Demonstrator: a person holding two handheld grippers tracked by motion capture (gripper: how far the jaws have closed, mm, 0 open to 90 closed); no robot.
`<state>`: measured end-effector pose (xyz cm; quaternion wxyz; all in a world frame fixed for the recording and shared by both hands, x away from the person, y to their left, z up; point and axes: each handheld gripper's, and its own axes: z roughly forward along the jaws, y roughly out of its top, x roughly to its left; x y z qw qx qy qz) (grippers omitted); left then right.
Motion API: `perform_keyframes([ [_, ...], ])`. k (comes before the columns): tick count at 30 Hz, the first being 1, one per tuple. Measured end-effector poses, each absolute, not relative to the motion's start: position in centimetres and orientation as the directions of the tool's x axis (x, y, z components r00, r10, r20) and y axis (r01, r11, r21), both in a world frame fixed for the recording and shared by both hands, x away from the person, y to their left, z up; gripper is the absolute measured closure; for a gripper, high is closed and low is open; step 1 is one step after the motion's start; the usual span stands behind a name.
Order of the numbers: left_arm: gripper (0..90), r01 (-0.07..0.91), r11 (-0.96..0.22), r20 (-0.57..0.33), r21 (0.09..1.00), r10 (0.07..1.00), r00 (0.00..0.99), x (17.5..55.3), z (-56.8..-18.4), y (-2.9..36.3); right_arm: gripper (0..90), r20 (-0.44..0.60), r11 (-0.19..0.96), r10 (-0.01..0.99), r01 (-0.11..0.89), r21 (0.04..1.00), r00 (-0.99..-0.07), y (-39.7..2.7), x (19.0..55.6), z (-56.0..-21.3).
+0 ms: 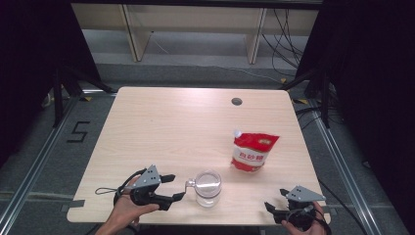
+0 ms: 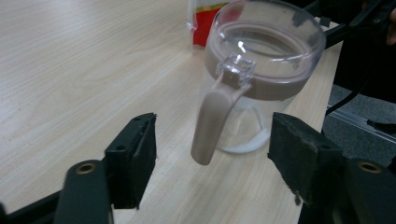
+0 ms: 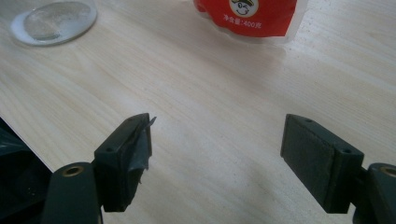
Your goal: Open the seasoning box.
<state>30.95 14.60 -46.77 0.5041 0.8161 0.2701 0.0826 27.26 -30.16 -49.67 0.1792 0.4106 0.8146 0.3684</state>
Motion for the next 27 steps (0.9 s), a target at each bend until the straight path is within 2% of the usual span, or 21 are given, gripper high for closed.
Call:
perform_keyframes([
  [1,35.5,0.353,-0.35,-0.132,0.868,0.521,0.843,30.9,-46.7,14.6,25.5,0.039,0.364,0.819,0.572,0.735,-0.572,-29.9,26.9,-49.5],
  [3,40.6,0.358,-0.337,-0.144,0.871,0.521,0.841,30.8,-46.6,14.5,25.5,0.02,0.373,0.817,0.554,0.744,-0.577,-30.0,27.0,-49.5],
  [4,45.8,0.355,-0.329,-0.148,0.875,0.516,0.844,30.7,-46.4,14.6,25.6,0.02,0.378,0.809,0.546,0.747,-0.587,-30.0,27.1,-49.5],
  [5,49.1,0.349,-0.33,-0.14,0.877,0.52,0.842,30.7,-46.3,14.6,25.9,0.053,0.348,0.824,0.578,0.738,-0.564,-29.8,26.7,-49.4],
  [6,52.4,0.341,-0.326,-0.136,0.882,0.515,0.846,30.7,-46.3,14.6,26.3,0.03,0.371,0.807,0.546,0.751,-0.59,-30.0,27.0,-49.5],
  [10,72.5,0.295,-0.33,-0.085,0.897,0.524,0.848,30.5,-45.8,14.6,26.5,0.012,0.382,0.8,0.525,0.76,-0.599,-30.0,27.1,-49.4],
  [12,79.0,0.27,-0.339,-0.056,0.901,0.526,0.849,30.5,-45.4,14.5,26.5,0.011,0.384,0.798,0.524,0.76,-0.602,-30.0,27.1,-49.4],
  [13,81.3,0.276,-0.32,-0.07,0.906,0.531,0.844,30.4,-45.3,14.3,26.5,0.005,0.387,0.798,0.517,0.764,-0.603,-30.0,27.1,-49.4],
  [16,86.3,0.249,-0.326,-0.048,0.912,0.519,0.853,30.6,-44.9,14.1,26.3,-0.003,0.394,0.793,0.508,0.766,-0.61,-30.0,27.2,-49.4],
  [17,87.3,0.254,-0.319,-0.054,0.913,0.524,0.85,30.6,-44.8,14.0,26.1,0.042,0.358,0.811,0.55,0.755,-0.584,-29.7,26.9,-49.4],
  [18,88.4,0.254,-0.319,-0.054,0.913,0.524,0.85,30.6,-44.8,14.0,26.1,0.042,0.358,0.811,0.55,0.755,-0.584,-29.7,26.9,-49.4],
  [21,89.2,0.243,-0.324,-0.045,0.914,0.517,0.855,30.7,-44.5,13.5,26.1,0.021,0.371,0.802,0.525,0.766,-0.597,-29.7,27.0,-49.2],
  [23,89.3,0.246,-0.332,-0.039,0.911,0.524,0.851,30.6,-44.4,13.4,26.2,0.045,0.352,0.811,0.547,0.76,-0.584,-29.5,26.8,-49.2],
  [24,89.3,0.237,-0.331,-0.034,0.914,0.519,0.854,30.7,-44.3,13.2,26.4,0.016,0.373,0.8,0.518,0.77,-0.6,-29.7,27.0,-49.1],
  [27,89.3,0.263,-0.307,-0.065,0.915,0.531,0.845,31.0,-44.2,12.9,28.5,0.011,0.382,0.788,0.503,0.775,-0.616,-29.5,26.9,-48.9],
])
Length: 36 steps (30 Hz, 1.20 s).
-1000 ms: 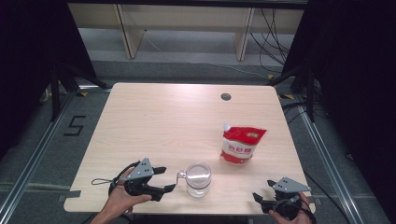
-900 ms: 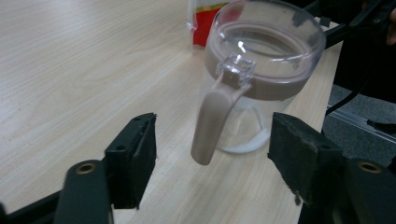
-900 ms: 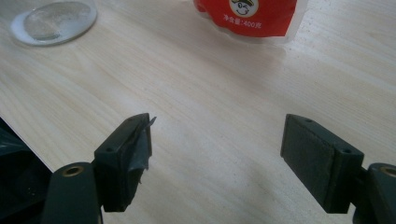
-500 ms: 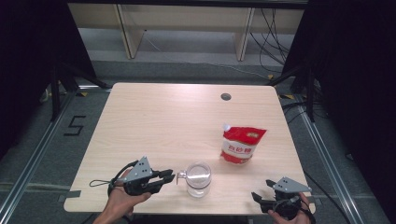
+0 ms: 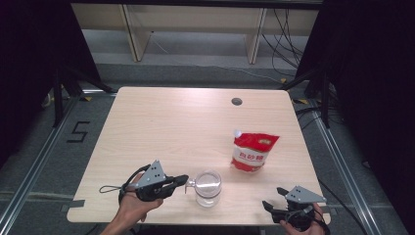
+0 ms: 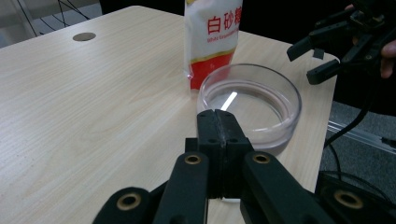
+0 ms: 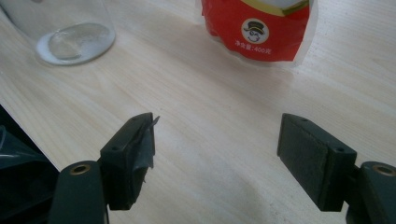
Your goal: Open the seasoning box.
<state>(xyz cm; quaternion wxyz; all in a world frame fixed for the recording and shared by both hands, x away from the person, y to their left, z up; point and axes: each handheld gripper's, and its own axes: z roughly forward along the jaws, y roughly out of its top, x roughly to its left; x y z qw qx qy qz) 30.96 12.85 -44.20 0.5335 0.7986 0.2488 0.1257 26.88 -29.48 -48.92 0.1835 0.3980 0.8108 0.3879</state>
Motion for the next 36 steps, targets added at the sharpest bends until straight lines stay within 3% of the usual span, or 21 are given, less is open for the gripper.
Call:
perform_keyframes([
  [20,89.0,0.262,-0.333,-0.052,0.906,0.526,0.849,31.7,-44.6,12.0,32.2,-0.002,0.402,0.771,0.485,0.777,-0.636,-29.0,26.8,-48.8],
  [33,88.8,0.268,-0.31,-0.071,0.912,0.523,0.849,31.7,-44.9,12.2,39.6,-0.014,0.429,0.736,0.451,0.783,-0.677,-28.4,26.6,-48.7],
  [36,88.8,0.256,-0.317,-0.058,0.913,0.521,0.851,31.7,-44.9,12.2,45.8,-0.022,0.432,0.722,0.426,0.795,-0.691,-28.1,26.4,-48.5],
])
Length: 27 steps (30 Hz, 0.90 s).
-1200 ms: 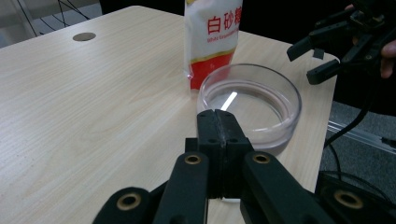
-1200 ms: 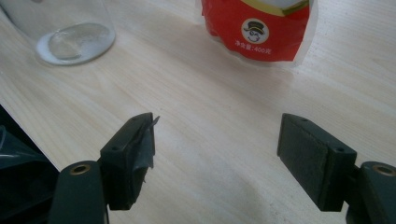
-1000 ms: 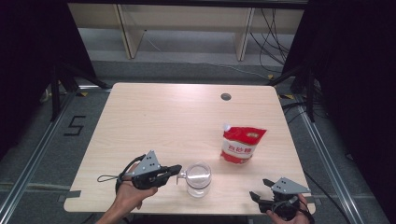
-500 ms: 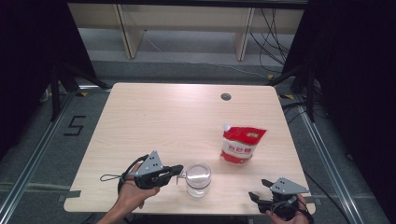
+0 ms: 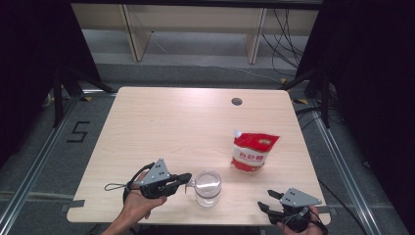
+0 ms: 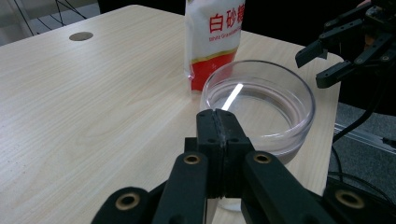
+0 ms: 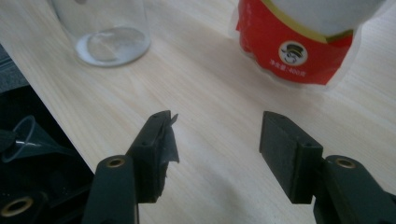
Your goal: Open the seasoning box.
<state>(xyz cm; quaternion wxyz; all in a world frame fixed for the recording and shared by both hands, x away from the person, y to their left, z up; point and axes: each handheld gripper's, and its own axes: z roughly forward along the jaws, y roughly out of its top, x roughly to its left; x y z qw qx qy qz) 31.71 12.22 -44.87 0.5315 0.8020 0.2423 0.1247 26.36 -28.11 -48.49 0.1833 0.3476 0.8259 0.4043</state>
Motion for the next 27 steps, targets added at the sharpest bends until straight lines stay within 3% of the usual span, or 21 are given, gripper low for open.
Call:
perform_keyframes([
  [7,88.7,0.264,-0.315,-0.062,0.912,0.528,0.847,31.6,-45.1,12.3,51.1,-0.051,0.438,0.699,0.37,0.82,-0.713,-27.2,26.2,-48.1],
  [20,88.5,0.258,-0.328,-0.054,0.909,0.521,0.852,31.8,-45.5,12.4,76.1,-0.091,0.382,0.678,0.244,0.891,-0.73,-24.8,25.8,-46.2],
  [27,88.4,0.269,-0.32,-0.064,0.909,0.529,0.846,31.8,-45.5,12.4,84.0,-0.076,0.369,0.629,0.211,0.905,-0.774,-22.6,25.9,-45.8],
])
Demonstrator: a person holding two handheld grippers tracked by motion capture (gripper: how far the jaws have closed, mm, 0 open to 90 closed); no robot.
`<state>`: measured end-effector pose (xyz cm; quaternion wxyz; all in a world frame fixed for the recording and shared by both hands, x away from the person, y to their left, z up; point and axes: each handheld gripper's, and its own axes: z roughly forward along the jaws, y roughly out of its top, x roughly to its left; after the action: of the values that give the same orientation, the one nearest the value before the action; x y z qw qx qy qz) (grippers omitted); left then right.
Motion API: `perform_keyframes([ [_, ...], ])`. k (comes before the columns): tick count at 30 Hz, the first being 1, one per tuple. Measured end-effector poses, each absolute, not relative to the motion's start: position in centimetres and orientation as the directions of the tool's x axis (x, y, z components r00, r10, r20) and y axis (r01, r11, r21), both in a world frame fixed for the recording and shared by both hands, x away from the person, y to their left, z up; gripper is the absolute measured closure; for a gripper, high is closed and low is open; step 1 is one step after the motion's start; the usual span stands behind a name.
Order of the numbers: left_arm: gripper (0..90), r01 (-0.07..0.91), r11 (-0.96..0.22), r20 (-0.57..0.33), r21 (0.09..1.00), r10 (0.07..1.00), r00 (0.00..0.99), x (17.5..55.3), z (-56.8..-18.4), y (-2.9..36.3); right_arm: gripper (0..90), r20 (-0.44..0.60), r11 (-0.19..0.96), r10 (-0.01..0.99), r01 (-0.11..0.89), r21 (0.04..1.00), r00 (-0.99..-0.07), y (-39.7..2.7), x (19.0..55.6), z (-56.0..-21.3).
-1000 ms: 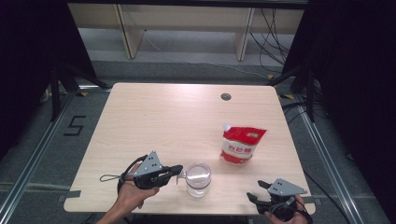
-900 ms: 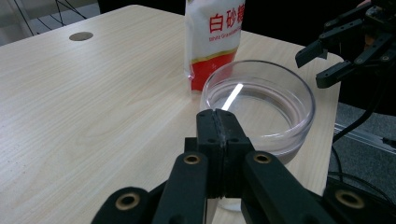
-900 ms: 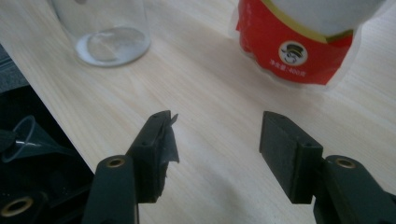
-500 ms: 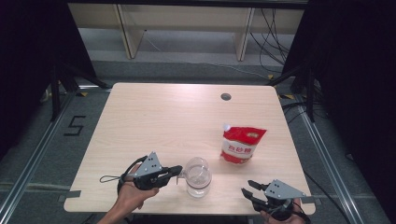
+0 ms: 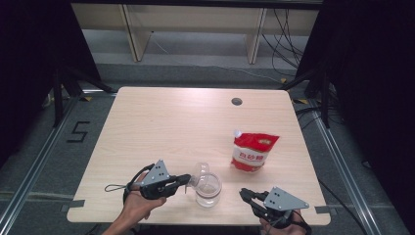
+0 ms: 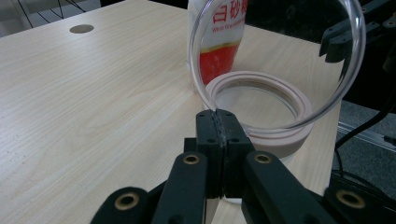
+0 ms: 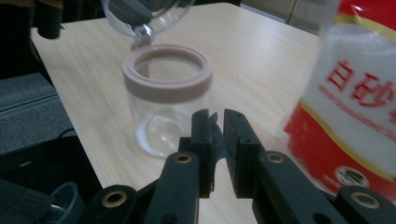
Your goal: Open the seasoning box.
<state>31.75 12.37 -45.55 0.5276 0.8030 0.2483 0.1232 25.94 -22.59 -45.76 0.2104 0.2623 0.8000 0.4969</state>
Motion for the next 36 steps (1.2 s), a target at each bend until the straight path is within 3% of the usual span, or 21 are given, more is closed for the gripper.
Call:
perform_keyframes([
  [10,88.3,0.271,-0.316,-0.067,0.909,0.533,0.844,31.7,-45.5,12.3,90.0,-0.105,0.358,0.571,0.132,0.924,-0.814,-19.3,27.0,-44.6],
  [36,85.5,0.258,-0.318,-0.057,0.912,0.525,0.849,31.9,-45.6,12.5,90.0,-0.087,0.369,0.512,0.127,0.921,-0.854,-15.3,28.7,-43.8],
])
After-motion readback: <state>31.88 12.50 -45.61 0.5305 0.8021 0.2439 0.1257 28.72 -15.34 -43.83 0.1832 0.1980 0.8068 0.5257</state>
